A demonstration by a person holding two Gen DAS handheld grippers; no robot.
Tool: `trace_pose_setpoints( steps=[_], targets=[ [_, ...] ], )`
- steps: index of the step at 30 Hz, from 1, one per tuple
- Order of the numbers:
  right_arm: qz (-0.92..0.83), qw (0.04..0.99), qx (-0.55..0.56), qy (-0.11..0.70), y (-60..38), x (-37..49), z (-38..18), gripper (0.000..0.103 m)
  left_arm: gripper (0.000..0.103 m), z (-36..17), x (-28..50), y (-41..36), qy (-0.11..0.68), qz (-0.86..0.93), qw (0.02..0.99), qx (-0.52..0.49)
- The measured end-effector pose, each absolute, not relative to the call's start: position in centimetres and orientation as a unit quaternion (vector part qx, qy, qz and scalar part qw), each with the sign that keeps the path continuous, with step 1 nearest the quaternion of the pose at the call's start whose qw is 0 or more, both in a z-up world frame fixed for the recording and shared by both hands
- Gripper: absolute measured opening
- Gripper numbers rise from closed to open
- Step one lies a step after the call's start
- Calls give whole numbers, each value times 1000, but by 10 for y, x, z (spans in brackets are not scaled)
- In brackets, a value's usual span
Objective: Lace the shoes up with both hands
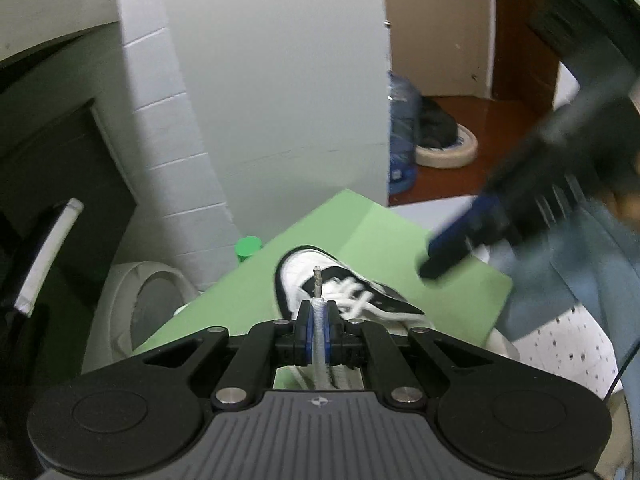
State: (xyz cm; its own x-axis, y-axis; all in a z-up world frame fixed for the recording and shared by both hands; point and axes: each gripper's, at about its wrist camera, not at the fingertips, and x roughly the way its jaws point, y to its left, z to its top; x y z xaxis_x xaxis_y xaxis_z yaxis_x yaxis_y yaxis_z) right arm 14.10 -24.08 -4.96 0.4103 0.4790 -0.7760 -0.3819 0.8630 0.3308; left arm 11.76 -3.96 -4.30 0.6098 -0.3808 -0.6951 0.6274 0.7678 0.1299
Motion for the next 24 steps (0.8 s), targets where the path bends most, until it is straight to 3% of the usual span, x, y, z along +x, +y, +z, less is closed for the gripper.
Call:
trace_pose_setpoints(
  steps=[8,16,20,24],
  targets=[
    [282,845,-187,414,-176,107,-66,21,5,-45,125,-34,336,-277,886,158],
    [246,834,-281,406,-158,112,-94,18,5,-52,121,-43,341,-310,869,177],
    [237,845,-243,412,-166,117,-91,15,5,-57,114,-56,339,-334,855,205],
    [221,853,-52,471,-206,144,-84,13,5,-65,104,-71,337,-354,838,243]
  ],
)
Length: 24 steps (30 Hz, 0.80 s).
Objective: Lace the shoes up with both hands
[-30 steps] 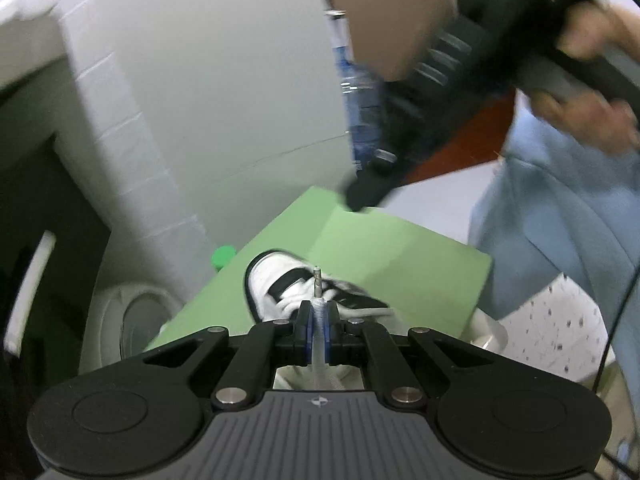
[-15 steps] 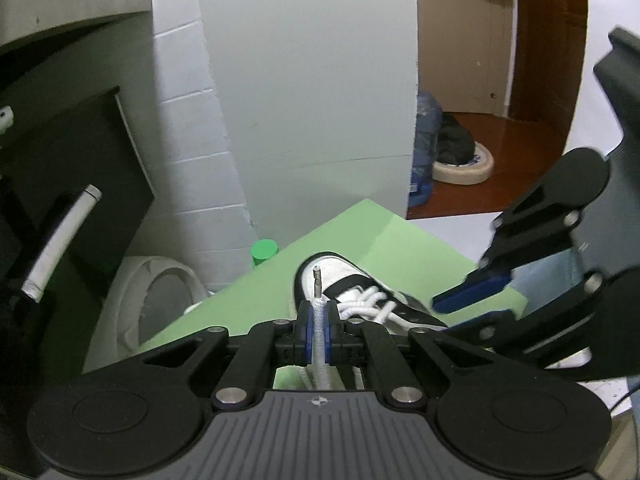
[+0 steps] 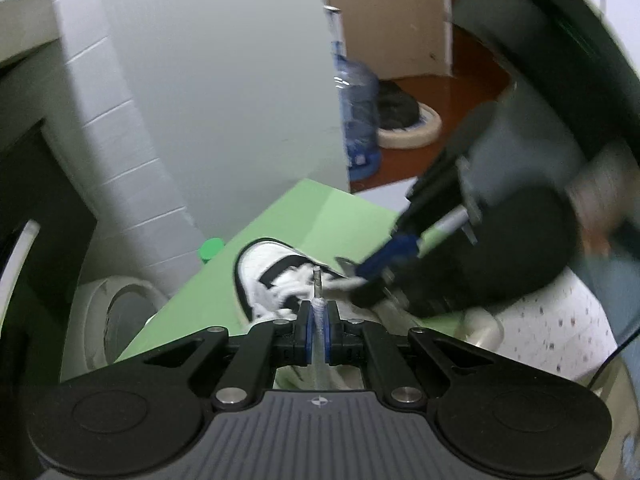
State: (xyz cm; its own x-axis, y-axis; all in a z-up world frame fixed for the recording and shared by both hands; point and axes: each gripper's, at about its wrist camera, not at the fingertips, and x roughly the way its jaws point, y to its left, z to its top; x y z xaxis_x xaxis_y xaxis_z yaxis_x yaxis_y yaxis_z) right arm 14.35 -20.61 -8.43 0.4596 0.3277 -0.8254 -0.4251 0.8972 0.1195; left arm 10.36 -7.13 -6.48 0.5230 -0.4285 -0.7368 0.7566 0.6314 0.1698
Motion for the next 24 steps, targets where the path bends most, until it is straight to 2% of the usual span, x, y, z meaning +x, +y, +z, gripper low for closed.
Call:
trace_pose_setpoints(
  steps=[3,7,17,21,24],
  targets=[
    [209,838,71,500,-237,157,-88,12,5,-72,101,-84,343,-358,828,264],
    [205,823,139,511,-255,162,-93,12,5,-83,106,-98,363,-335,826,272],
    [208,821,149,511,-255,161,-94,12,5,-100,114,-105,393,-318,822,264],
    [208,821,150,510,-256,160,-94,12,5,-102,132,-101,430,-304,824,208],
    [208,820,155,511,-257,160,-94,12,5,-101,135,-103,431,-305,824,204]
  ],
)
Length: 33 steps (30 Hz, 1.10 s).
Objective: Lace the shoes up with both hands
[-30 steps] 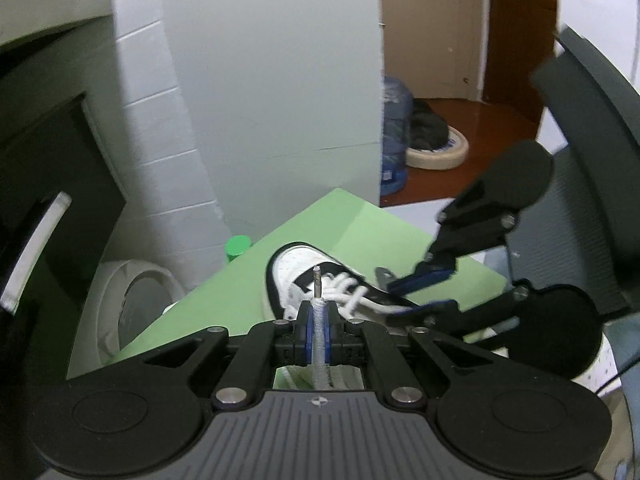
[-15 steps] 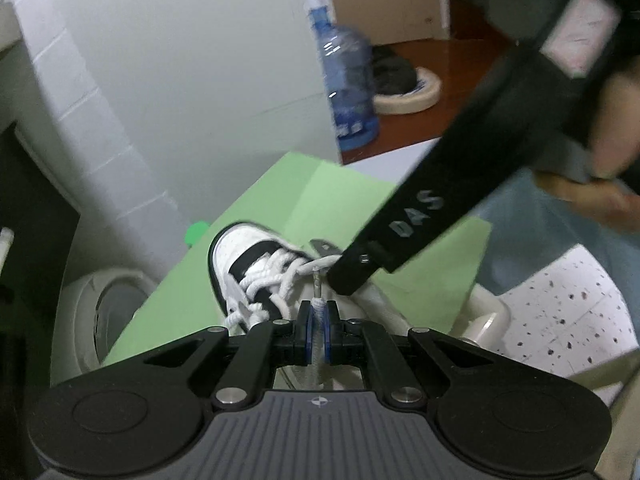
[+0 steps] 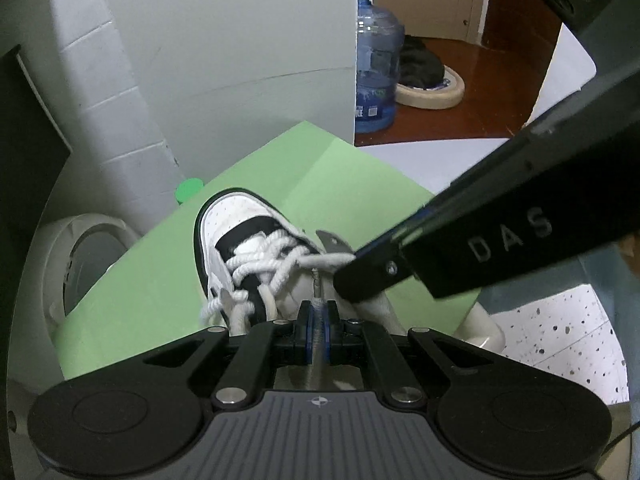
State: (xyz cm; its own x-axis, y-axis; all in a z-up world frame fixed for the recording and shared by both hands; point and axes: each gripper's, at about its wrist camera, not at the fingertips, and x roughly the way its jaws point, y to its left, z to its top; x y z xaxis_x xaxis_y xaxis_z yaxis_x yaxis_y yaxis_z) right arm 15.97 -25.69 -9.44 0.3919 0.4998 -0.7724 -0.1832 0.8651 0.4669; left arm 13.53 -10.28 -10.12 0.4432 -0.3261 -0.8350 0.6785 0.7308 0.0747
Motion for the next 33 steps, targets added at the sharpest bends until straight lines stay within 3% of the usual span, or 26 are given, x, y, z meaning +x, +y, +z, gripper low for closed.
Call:
trace_pose_setpoints(
  steps=[19,33],
  targets=[
    [225,819,164,502,-260,157,-91,13,5,-107,117,-113,390,-293,814,315],
    [201,794,310,482,-302,165,-96,12,5,-111,113,-124,352,-308,806,363]
  ],
)
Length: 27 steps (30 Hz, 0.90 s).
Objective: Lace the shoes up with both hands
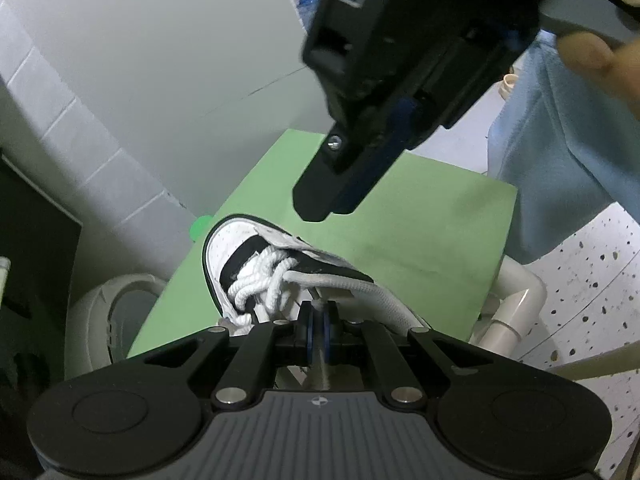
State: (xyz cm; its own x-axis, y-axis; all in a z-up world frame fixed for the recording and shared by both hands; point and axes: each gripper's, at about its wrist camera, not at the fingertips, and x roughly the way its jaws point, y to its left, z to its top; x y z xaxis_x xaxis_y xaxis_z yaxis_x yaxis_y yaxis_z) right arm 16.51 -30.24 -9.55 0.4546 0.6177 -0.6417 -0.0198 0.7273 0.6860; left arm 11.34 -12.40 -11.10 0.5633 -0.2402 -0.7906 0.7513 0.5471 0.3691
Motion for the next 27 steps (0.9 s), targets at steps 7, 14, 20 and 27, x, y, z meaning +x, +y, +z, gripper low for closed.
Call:
trace_pose_setpoints(
  steps=[7,14,20,27],
  targets=[
    [200,793,313,482,-302,168,-98,13,5,-117,106,-131,323,-284,803,412],
    [196,790,321,485,-307,170,-101,14,5,-117,108,-134,329,-286,797,418],
    [197,788,323,485,-307,171,-102,15,4,-111,101,-124,317,-299,807,400],
    [200,781,336,487,-306,173,-105,15,4,-101,100,-122,299,-294,823,383]
  ],
)
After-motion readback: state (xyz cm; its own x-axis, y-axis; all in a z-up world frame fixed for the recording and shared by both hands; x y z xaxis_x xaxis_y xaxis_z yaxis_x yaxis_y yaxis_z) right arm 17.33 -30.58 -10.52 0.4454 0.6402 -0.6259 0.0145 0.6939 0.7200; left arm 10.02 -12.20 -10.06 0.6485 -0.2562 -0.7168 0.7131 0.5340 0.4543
